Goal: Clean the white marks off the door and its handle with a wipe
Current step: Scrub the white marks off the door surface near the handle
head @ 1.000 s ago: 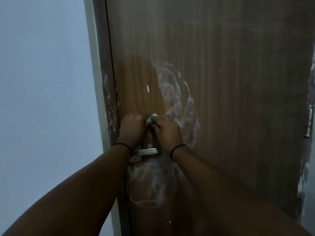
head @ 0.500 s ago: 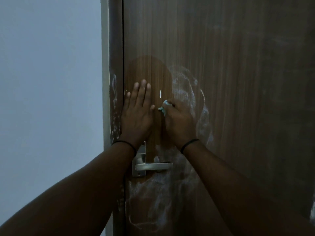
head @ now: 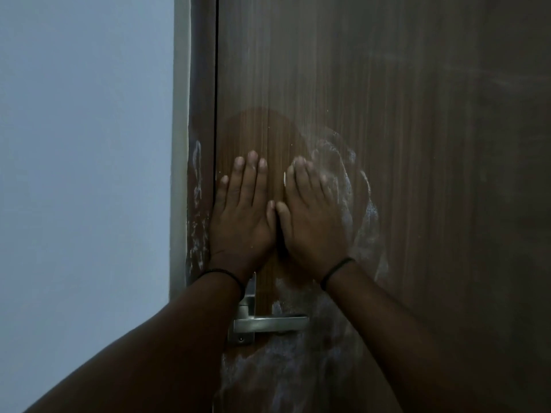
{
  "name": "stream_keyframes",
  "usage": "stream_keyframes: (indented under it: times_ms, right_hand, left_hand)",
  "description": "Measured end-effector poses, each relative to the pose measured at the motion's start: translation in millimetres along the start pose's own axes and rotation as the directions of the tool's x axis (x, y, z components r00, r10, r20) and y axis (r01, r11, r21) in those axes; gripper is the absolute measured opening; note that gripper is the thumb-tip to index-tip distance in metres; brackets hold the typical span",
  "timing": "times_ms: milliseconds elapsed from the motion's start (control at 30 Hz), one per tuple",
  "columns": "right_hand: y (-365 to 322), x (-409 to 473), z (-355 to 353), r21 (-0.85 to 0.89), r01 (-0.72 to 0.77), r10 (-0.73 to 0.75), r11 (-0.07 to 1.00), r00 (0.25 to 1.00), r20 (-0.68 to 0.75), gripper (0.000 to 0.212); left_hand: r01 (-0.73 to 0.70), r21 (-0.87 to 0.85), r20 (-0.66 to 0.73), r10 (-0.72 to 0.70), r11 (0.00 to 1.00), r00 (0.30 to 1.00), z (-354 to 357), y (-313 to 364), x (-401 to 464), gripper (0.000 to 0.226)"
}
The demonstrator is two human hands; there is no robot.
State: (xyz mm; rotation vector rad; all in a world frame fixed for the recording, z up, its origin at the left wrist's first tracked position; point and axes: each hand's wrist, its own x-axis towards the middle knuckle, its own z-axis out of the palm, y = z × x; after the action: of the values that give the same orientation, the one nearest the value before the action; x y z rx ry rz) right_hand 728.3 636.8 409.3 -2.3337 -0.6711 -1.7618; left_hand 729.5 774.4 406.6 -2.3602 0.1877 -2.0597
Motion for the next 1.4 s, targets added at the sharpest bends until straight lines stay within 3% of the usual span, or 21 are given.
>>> stream_keyframes:
  times_ms: [67, 200, 367, 533, 700, 767, 867, 1033, 1100, 1233, 1400]
  right_hand:
    - [16, -7, -2, 0.022, -0.055, 0.055, 0.998, 0.998, 0.032, 0.065]
    - [23, 41, -13, 0.067, -0.199, 0.203, 0.978, 0.978, -0.053, 0.064]
    - [20, 11, -11, 0.073, -0.027, 0.025, 0.997, 0.999, 0.024, 0.061]
    - [33, 63, -26, 0.092, -0.191, 0.195, 0.977, 0.98, -0.043, 0.06]
    - [4, 38, -14, 0.109, 0.047, -0.053, 0.993, 0.997, 0.051, 0.06]
    - [28, 34, -18, 0.029, -0.004, 0.003, 1.0, 0.999, 0.037, 0.06]
    - [45, 69, -31, 0.099, -0.154, 0.158, 0.983, 0.987, -0.034, 0.06]
    - [19, 13, -18, 0.11, 0.021, -0.028, 0.994, 0.998, 0.056, 0.059]
    - [36, -25, -18, 0.098, -0.018, 0.008, 0.995, 0.995, 0.1, 0.06]
    - [53, 19, -29, 0.122, -0.251, 0.254, 0.96, 0.967, -0.01, 0.062]
    - [39, -24, -22, 0.096, -0.027, 0.012, 0.995, 0.988, 0.154, 0.062]
  left_hand:
    - [-0.004, -0.01, -0.008, 0.004, 1.0, 1.0, 0, 0, -1, 0.063]
    - [-0.017, -0.011, -0.021, 0.016, 1.0, 1.0, 0, -1, 0, 0.063]
    - [-0.011, -0.007, -0.018, 0.011, 1.0, 1.0, 0, -1, 0, 0.063]
    - [-0.008, 0.002, -0.025, 0.008, 1.0, 1.0, 1, 0, 0, 0.063]
    - [-0.009, -0.008, -0.012, 0.009, 1.0, 1.0, 0, 0, 0, 0.063]
    - [-0.008, -0.006, -0.022, 0.008, 1.0, 1.0, 1, -1, -1, 0.063]
    - [-0.014, -0.001, -0.036, 0.014, 1.0, 0.999, 3, 0, -1, 0.063]
    - [-0.015, -0.006, -0.033, 0.015, 1.0, 0.999, 2, 0, 0, 0.062]
    - [-0.013, -0.016, -0.031, 0.012, 1.0, 0.999, 3, -2, -2, 0.062]
    - [-0.022, -0.003, -0.036, 0.022, 1.0, 0.999, 3, -1, -1, 0.063]
    - [-0.014, 0.01, -0.016, 0.014, 1.0, 1.0, 1, 0, 0, 0.062]
